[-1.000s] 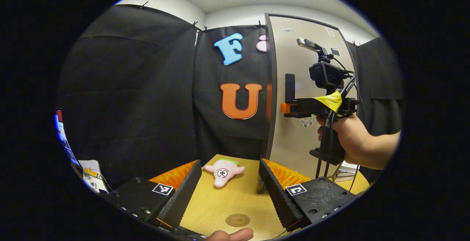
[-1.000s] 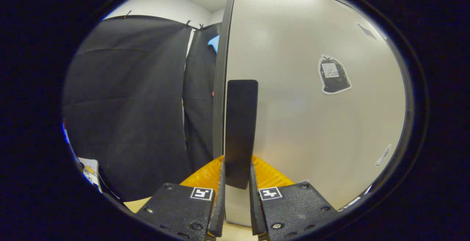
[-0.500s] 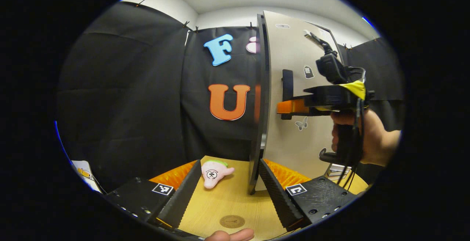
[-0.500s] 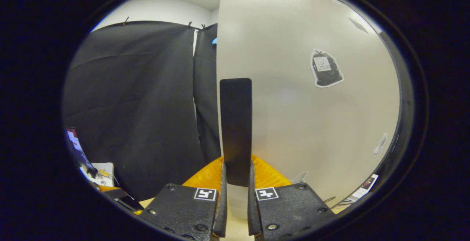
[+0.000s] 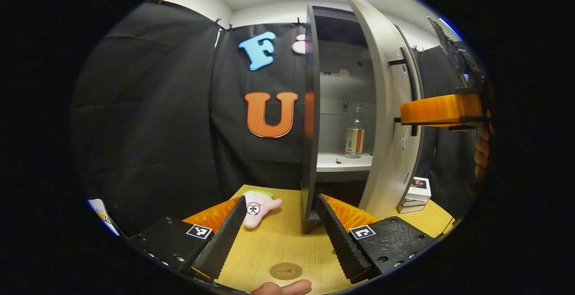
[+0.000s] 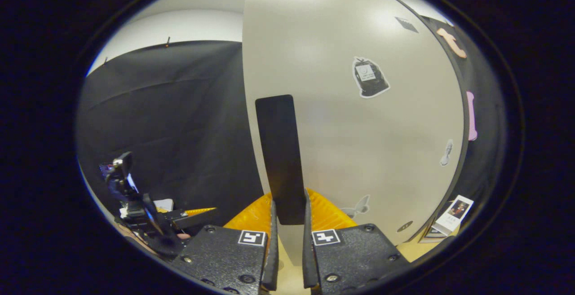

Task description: Open the cabinet door with the right hand, grasp the bottle in the cabinet with the left hand and place it on the coaster, then close the cabinet door with the right hand.

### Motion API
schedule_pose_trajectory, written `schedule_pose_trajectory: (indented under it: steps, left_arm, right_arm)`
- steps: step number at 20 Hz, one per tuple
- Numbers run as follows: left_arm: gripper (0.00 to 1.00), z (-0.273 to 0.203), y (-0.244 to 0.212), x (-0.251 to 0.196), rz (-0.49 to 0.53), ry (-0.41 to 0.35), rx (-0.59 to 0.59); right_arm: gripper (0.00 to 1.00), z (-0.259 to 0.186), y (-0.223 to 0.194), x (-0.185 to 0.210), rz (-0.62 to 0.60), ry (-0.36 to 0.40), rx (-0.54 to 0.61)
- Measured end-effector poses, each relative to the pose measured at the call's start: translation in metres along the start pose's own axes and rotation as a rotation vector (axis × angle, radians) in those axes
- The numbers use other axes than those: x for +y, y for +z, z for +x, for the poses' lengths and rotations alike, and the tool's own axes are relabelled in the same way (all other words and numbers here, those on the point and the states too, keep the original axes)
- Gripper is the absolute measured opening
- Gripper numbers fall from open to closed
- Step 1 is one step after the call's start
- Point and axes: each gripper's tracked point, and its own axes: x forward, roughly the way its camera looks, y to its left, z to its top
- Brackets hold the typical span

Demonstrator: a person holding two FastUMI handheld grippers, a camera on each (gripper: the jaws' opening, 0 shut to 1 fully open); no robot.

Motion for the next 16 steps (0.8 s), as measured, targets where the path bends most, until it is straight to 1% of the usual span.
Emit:
schedule_pose_trajectory:
  steps: [2, 5, 8, 12, 14, 16]
  left_arm:
    - [0.95, 0.014, 0.008, -0.015, 0.006, -0.035, -0.002]
    - [0.95, 0.037, 0.018, -0.041, 0.048, -0.084, -0.02]
    - [0.95, 0.066, 0.02, -0.077, 0.064, -0.147, -0.006]
    - [0.95, 0.105, 0.043, -0.124, 0.065, -0.23, -0.039]
    - [0.95, 0.124, 0.053, -0.144, 0.058, -0.257, -0.048]
    - [0.95, 0.142, 0.064, -0.162, 0.059, -0.27, -0.06]
  right_arm:
    - [0.25, -0.006, 0.0, -0.003, -0.001, 0.024, 0.003]
    - [0.25, -0.009, -0.002, -0.008, -0.007, 0.04, 0.033]
    - [0.23, -0.014, -0.003, -0.012, 0.004, 0.011, 0.077]
    - [0.24, -0.025, -0.005, -0.016, 0.014, -0.011, 0.106]
    - [0.23, -0.031, -0.006, -0.019, 0.018, -0.028, 0.116]
    - [0.24, -0.037, -0.006, -0.024, 0.007, -0.062, 0.129]
